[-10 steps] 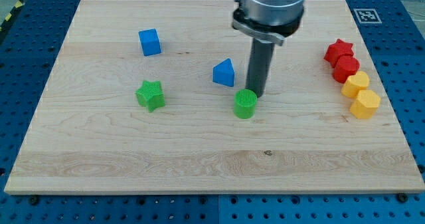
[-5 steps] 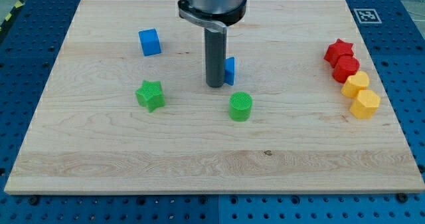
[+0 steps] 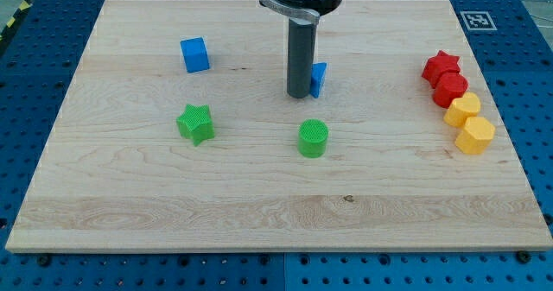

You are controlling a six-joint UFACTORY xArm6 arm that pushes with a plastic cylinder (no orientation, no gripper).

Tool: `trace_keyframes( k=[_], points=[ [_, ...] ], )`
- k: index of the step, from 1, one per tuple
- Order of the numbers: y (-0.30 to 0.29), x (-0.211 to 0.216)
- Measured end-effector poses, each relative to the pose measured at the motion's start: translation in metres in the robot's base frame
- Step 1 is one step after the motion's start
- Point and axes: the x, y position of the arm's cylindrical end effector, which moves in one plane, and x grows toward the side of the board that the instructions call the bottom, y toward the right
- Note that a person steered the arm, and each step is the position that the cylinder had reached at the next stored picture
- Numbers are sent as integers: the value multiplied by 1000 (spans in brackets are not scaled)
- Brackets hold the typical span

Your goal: Place the blue triangle above the red star

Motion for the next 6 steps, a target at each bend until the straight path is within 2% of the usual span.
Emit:
trace_keyframes(
  k=[2, 6],
  points=[
    [0, -21],
    [29, -28]
  ],
)
